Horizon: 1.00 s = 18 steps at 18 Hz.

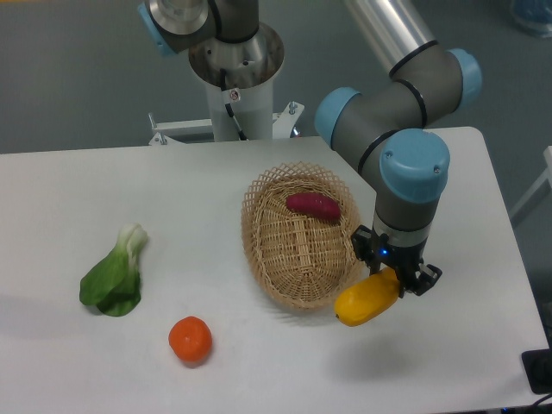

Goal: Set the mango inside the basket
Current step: 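Carry the held yellow mango up and over into the wicker basket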

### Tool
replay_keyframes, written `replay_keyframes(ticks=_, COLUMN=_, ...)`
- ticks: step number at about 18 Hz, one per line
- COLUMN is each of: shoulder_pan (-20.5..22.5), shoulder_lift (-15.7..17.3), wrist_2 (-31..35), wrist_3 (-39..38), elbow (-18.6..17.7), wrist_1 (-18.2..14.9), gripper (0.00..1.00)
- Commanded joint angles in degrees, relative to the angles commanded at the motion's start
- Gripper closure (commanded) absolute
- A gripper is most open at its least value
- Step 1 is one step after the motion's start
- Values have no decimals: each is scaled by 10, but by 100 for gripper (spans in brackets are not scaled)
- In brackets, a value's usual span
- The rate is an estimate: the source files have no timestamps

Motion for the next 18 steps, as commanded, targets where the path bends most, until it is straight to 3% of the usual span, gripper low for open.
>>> replay_keyframes(ticks=11, shoulder_pan=3, shoulder_lift=20, wrist_2=0, wrist_3=20, elbow=-29, wrist_1=-7, gripper=57)
replay_keyframes(ticks=14, shoulder_pan=3, shoulder_lift=43, wrist_2=0, wrist_3=33, elbow=-76, wrist_1=3, gripper=57)
replay_keyframes(ticks=18, shoulder_pan=15, shoulder_lift=75, wrist_2=-4, wrist_3=121, elbow=-147, wrist_1=4, gripper=57)
